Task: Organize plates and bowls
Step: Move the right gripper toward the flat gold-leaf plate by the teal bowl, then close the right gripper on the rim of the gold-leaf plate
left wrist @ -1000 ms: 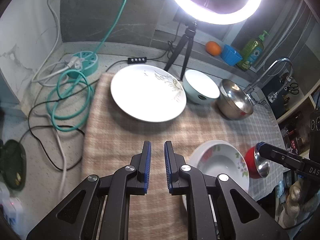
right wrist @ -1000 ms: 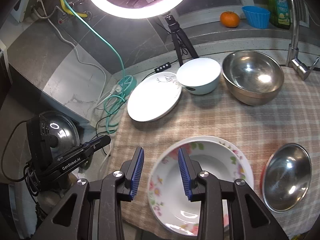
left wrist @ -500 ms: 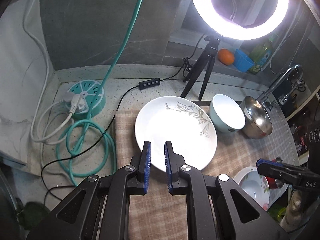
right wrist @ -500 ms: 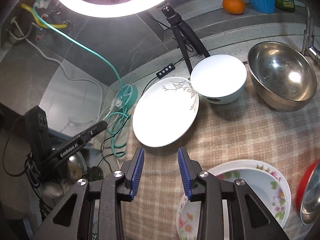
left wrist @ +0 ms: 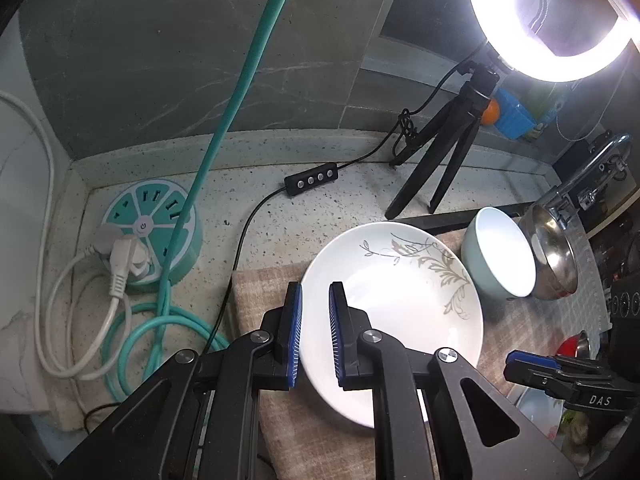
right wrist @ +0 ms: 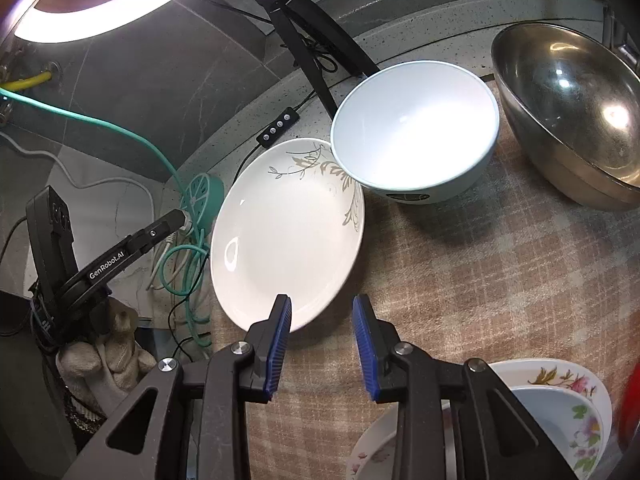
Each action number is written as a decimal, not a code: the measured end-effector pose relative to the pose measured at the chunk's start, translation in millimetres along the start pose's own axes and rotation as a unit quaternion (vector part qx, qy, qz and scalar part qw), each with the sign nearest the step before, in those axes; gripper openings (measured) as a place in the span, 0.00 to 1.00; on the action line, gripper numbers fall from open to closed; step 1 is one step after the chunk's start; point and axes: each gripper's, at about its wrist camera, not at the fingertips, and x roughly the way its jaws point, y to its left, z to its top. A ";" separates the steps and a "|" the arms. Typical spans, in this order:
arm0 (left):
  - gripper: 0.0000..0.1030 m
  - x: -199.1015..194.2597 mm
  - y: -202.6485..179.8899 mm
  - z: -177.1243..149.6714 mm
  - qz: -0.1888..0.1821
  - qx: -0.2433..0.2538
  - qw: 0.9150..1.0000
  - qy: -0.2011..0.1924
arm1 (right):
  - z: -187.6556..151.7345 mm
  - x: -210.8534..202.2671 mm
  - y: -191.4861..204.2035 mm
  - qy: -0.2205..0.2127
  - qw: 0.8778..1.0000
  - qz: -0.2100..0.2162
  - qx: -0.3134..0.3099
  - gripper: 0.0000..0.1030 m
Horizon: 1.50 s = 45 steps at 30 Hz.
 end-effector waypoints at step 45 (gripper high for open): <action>0.12 69.2 -4.8 16.8 0.012 0.080 0.995 0.051 | 23.0 46.6 -7.0 0.023 0.999 -0.037 0.027 0.09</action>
